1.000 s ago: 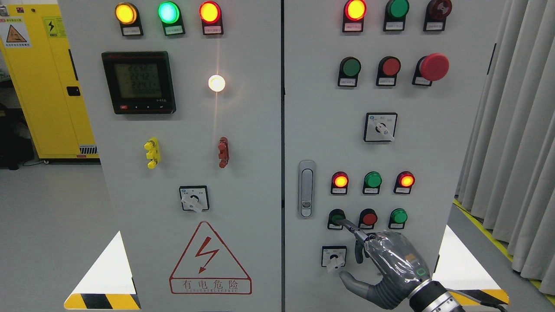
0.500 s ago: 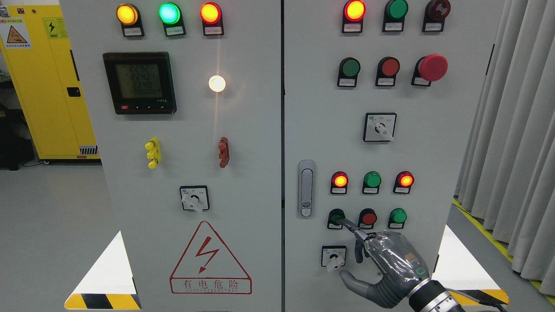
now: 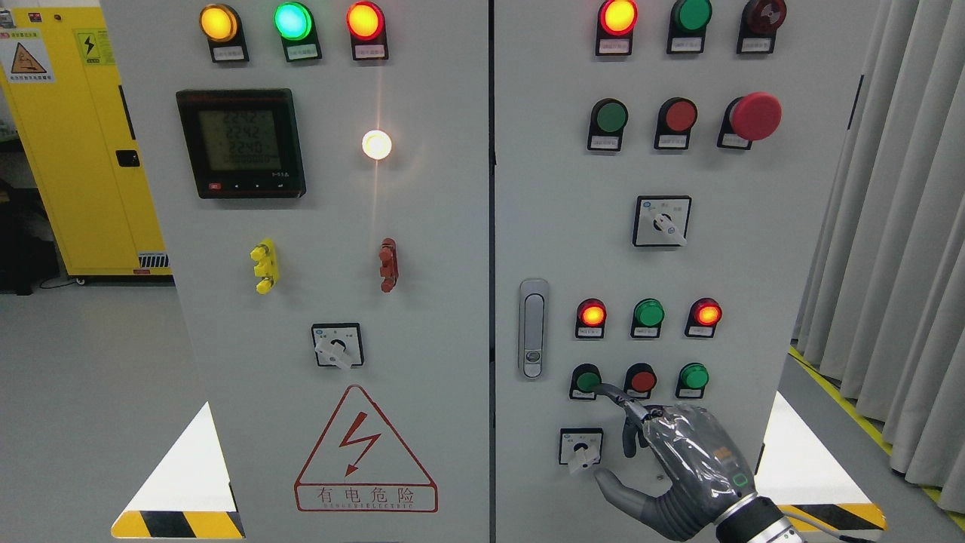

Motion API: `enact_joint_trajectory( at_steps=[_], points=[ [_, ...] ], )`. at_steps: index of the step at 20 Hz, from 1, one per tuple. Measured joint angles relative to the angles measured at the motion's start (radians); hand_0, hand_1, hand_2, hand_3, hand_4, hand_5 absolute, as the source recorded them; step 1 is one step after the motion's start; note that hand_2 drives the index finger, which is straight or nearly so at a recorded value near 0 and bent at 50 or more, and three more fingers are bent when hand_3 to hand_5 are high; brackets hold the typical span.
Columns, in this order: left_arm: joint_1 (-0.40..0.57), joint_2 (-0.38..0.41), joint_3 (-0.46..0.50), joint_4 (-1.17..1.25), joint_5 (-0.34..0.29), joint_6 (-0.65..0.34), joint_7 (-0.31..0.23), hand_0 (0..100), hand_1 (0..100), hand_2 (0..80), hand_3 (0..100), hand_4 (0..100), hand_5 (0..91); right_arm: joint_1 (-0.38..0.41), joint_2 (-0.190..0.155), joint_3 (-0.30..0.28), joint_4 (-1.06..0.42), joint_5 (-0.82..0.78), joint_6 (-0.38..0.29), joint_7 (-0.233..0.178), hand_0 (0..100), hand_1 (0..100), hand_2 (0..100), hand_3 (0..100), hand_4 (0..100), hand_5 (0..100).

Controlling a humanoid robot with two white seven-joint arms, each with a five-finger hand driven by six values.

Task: Press green start button

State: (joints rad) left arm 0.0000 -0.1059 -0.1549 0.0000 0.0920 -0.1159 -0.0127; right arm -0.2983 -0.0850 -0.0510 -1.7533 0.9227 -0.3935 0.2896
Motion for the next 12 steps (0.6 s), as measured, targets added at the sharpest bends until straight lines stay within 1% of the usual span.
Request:
enact_joint_trajectory(
  at_steps=[5, 6, 7, 9, 11, 12],
  points=[
    [0.0, 0.0, 0.0, 0.0, 0.0, 0.0, 0.0, 12, 56, 0.0, 0, 0, 0.0, 0.032, 0.003, -0.005, -0.02, -0.06, 0.0, -0.01, 45, 63, 0, 73, 76, 74],
    [0.0, 0.0, 0.0, 0.0, 0.0, 0.0, 0.0, 12, 56, 0.0, 0, 0, 0.0, 0.04, 0.004, -0.006, -0.024, -0.083, 0.0, -0.011, 49, 62, 0, 74, 76, 72],
    [0.0, 0.0, 0.0, 0.0, 0.0, 0.0, 0.0, 12, 56, 0.0, 0, 0, 0.0, 0.049, 0.004, -0.007, -0.028, -0.114, 0.002, -0.012, 50, 62, 0, 74, 76, 72],
    [0.0, 0.0, 0.0, 0.0, 0.0, 0.0, 0.0, 12, 56, 0.0, 0, 0, 0.0, 0.076, 0.004, -0.006, -0.04, -0.199, 0.009, -0.013, 54, 60, 0, 73, 73, 66],
    [0.0, 0.0, 0.0, 0.0, 0.0, 0.0, 0.0, 12, 56, 0.0, 0, 0, 0.0, 0.114, 0.004, 0.002, -0.053, -0.293, 0.022, -0.006, 53, 59, 0, 69, 67, 59],
    [0.0, 0.0, 0.0, 0.0, 0.0, 0.0, 0.0, 12, 56, 0.0, 0, 0, 0.0, 0.134, 0.003, 0.007, -0.061, -0.345, 0.027, -0.003, 52, 58, 0, 52, 54, 46]
  ],
)
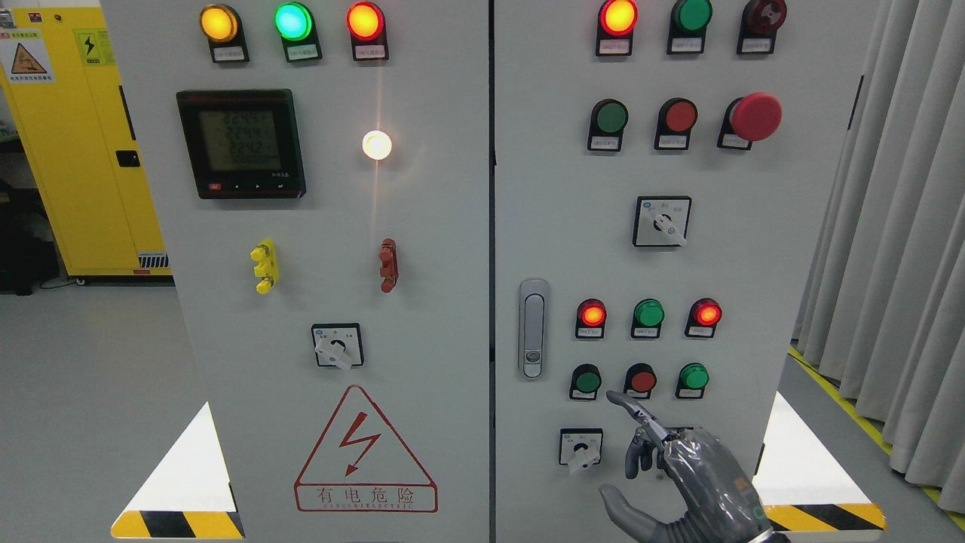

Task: Press green start button

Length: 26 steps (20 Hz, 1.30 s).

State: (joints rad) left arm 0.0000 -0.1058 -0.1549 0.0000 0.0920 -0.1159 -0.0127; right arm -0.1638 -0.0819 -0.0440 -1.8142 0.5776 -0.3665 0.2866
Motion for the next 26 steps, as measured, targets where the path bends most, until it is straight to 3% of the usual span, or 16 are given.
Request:
enact_joint_trajectory(
  at_steps=[2, 3, 4, 5, 6, 9, 12, 26],
  points=[
    [0.0, 0.0, 0.0, 0.0, 0.0, 0.0, 0.0, 12, 56, 0.0, 0, 0, 0.0, 0.031, -0.001, 0.007, -0.013, -0.098, 0.007, 0.002, 50, 56, 0, 32, 35, 31],
    [0.0, 0.0, 0.0, 0.0, 0.0, 0.0, 0.0, 12, 56, 0.0, 0, 0, 0.0, 0.045, -0.001, 0.01, -0.02, -0.152, 0.015, 0.003, 47, 54, 0, 18, 22, 15],
    [0.0, 0.0, 0.0, 0.0, 0.0, 0.0, 0.0, 12, 56, 0.0, 0, 0, 0.0, 0.056, -0.002, 0.015, -0.027, -0.201, 0.028, 0.003, 47, 54, 0, 18, 22, 15],
    [0.0, 0.0, 0.0, 0.0, 0.0, 0.0, 0.0, 12, 56, 0.0, 0, 0, 0.0, 0.066, -0.002, 0.021, -0.035, -0.252, 0.041, 0.008, 35, 49, 0, 5, 9, 1],
    [0.0, 0.0, 0.0, 0.0, 0.0, 0.0, 0.0, 12, 56, 0.0, 0, 0, 0.0, 0.076, -0.002, 0.026, -0.043, -0.306, 0.053, 0.021, 33, 47, 0, 2, 7, 0],
    [0.0, 0.0, 0.0, 0.0, 0.0, 0.0, 0.0, 12, 56, 0.0, 0, 0, 0.0, 0.111, -0.003, 0.04, -0.07, -0.449, 0.102, 0.081, 28, 42, 0, 0, 5, 0],
    [0.0, 0.0, 0.0, 0.0, 0.0, 0.0, 0.0, 12, 56, 0.0, 0, 0, 0.0, 0.133, -0.004, 0.051, -0.092, -0.549, 0.132, 0.109, 25, 41, 0, 0, 6, 0],
    [0.0, 0.0, 0.0, 0.0, 0.0, 0.0, 0.0, 12, 56, 0.0, 0, 0, 0.0, 0.161, -0.003, 0.076, -0.151, -0.705, 0.168, 0.126, 22, 41, 0, 4, 10, 0]
  ],
)
